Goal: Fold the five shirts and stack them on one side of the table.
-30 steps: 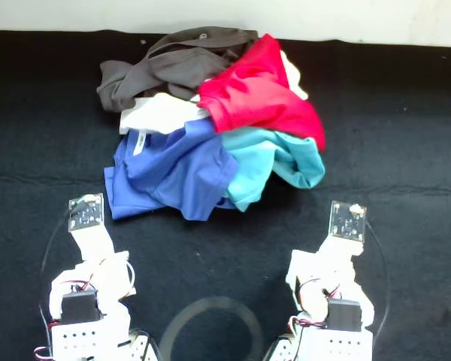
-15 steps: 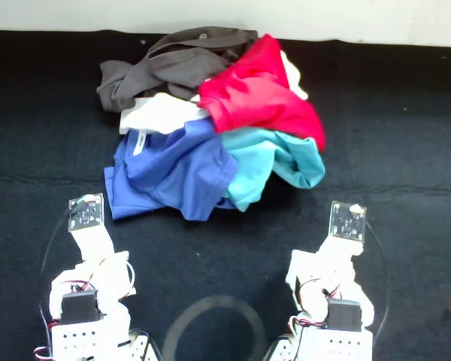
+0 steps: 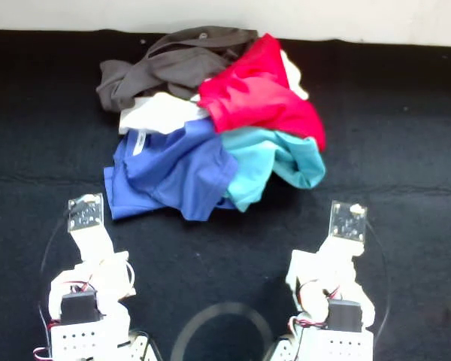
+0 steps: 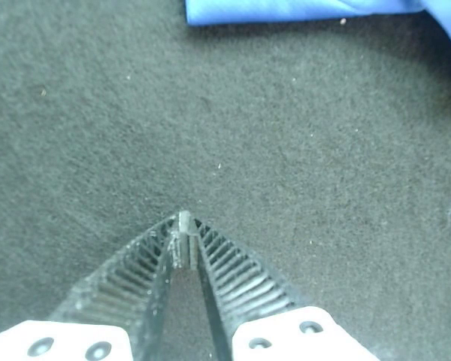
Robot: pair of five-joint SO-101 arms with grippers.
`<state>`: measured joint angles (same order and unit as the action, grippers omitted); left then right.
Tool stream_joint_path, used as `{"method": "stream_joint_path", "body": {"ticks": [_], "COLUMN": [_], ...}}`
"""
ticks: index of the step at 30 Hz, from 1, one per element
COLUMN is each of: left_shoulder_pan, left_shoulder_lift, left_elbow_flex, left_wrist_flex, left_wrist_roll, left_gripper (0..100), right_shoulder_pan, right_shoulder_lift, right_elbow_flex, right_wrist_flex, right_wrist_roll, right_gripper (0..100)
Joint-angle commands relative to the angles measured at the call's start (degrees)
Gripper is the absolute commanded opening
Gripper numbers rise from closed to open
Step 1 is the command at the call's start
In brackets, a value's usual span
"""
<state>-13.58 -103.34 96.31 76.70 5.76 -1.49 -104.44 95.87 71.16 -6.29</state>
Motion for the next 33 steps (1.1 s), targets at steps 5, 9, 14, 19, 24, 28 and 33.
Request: {"method": "stream_joint_path", "body": {"ticks": [5,9,14,19,24,28,33], "left_shoulder_pan": [0.8,0.8,1.7,2.1,2.1,2.1,2.0], "left_shoulder_lift": [-0.3,-0.3,-0.3,-0.3,-0.1,0.2,2.4], "left_elbow_flex": [0.7,0.7,0.7,0.7,-5.3,-15.4,-28.7], "left_wrist_flex": [-0.1,-0.3,-9.3,-21.4,-19.7,-15.5,-10.0], "left_wrist_roll": [0.2,0.0,-2.3,-17.5,-21.9,-19.3,-16.9], "left_gripper": [1,1,1,1,6,24,28], "right_shoulder_pan": [-0.1,-0.1,-0.1,-0.1,-0.1,-0.1,-0.1], "right_shoulder_lift": [-0.5,-0.5,-0.5,-0.5,-0.5,-0.5,-0.5], "right_elbow_flex": [7.2,7.2,7.2,7.2,7.2,7.2,7.2], "right_wrist_flex": [0.3,0.3,0.3,0.3,0.3,0.3,0.3], "right_wrist_roll": [-0.3,-0.3,-0.3,-0.3,-0.3,-0.3,-0.3], "right_gripper": [0.6,0.6,0.6,0.6,0.6,0.6,0.6]}}
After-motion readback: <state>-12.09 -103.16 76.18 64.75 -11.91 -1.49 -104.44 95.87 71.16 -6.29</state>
